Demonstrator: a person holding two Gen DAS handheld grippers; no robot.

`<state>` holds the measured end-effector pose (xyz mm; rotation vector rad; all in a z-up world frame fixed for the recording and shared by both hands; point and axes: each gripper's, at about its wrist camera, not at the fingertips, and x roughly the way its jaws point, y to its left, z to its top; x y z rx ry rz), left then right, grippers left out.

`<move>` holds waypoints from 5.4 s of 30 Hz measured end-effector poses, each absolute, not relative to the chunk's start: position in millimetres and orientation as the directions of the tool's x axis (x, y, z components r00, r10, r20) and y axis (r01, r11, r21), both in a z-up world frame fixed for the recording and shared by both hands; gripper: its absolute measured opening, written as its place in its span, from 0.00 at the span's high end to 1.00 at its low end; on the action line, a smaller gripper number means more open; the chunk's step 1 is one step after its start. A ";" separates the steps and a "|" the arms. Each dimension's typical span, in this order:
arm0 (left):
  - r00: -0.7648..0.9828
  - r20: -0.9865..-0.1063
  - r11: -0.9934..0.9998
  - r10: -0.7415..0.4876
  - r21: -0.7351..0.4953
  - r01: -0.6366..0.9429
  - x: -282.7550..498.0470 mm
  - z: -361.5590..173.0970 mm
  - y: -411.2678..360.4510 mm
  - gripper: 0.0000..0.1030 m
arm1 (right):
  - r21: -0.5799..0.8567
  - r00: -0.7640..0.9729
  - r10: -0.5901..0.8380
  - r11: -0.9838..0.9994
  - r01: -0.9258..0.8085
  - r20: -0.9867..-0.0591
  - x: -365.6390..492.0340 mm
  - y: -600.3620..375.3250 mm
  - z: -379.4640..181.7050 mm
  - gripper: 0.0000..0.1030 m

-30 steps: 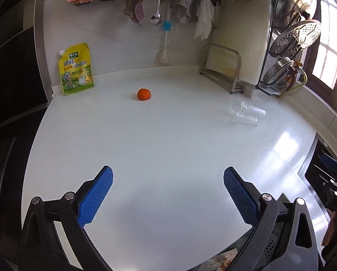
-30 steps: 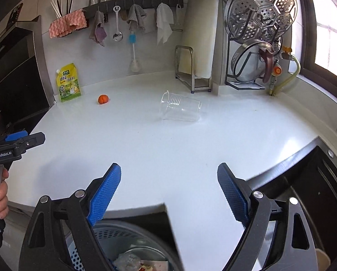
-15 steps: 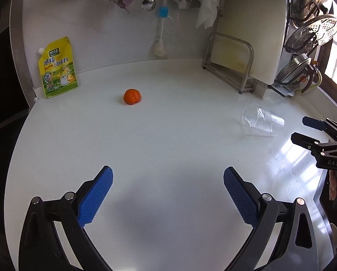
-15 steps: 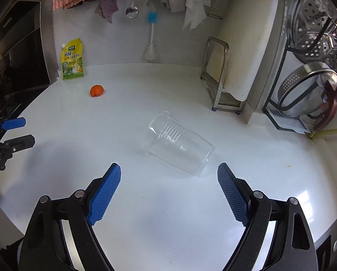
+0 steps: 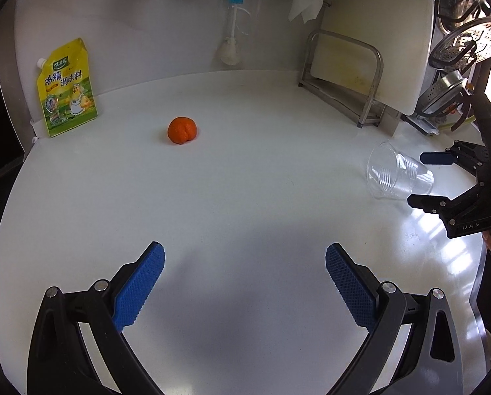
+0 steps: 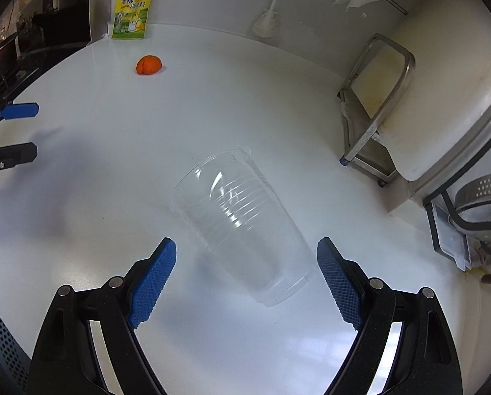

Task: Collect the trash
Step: 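Move both open tools up from the bin toward the clear cup and orange, then close the right tool around the clear plastic cup, then close the left tool on the orange while the right tool holds the cup, then carry the orange with the left tool while the right tool carries the cup over the bin, then open both tools to drop the orange and cup into the bin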

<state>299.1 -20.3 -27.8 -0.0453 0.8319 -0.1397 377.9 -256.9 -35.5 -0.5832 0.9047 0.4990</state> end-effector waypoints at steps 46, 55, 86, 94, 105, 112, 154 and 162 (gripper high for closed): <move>0.639 -0.767 0.992 0.059 -0.024 -0.121 481.8 -47.0 34.2 0.06 | 0.298 0.627 0.390 0.921 -0.251 -0.675 431.6 -257.6 -27.7 0.47; 0.578 -0.810 0.989 0.094 0.010 -0.147 497.4 -59.3 36.0 0.19 | 0.307 0.653 0.411 0.911 -0.275 -0.636 414.0 -266.6 -15.7 0.47; 0.719 -0.687 0.988 0.106 -0.008 -0.154 447.9 -31.7 35.6 0.77 | 0.246 0.746 0.373 0.927 -0.282 -0.551 379.1 -263.1 -8.6 0.47; 0.783 -0.615 0.991 0.096 -0.017 -0.135 388.5 2.9 32.5 0.77 | 0.246 0.789 0.340 0.938 -0.245 -0.512 341.4 -271.1 9.9 0.47; 0.783 -0.622 0.999 -0.015 -0.036 -0.009 262.4 14.4 21.3 0.77 | 0.264 0.803 0.268 0.954 -0.143 -0.533 226.5 -282.5 13.4 0.47; 0.785 -0.617 0.998 -0.058 -0.038 0.044 181.7 15.4 15.2 0.77 | 0.244 0.806 0.228 0.964 -0.107 -0.547 136.7 -275.8 7.5 0.47; 0.633 -0.740 0.959 -0.229 -0.060 0.278 7.2 -65.8 -56.3 0.76 | 0.230 0.674 0.164 0.973 0.009 -0.720 -56.0 -236.6 -92.2 0.47; 0.625 -0.749 0.961 -0.219 -0.056 0.269 7.3 -66.5 -54.8 0.63 | 0.227 0.676 0.156 0.974 0.016 -0.720 -58.1 -238.3 -93.2 0.30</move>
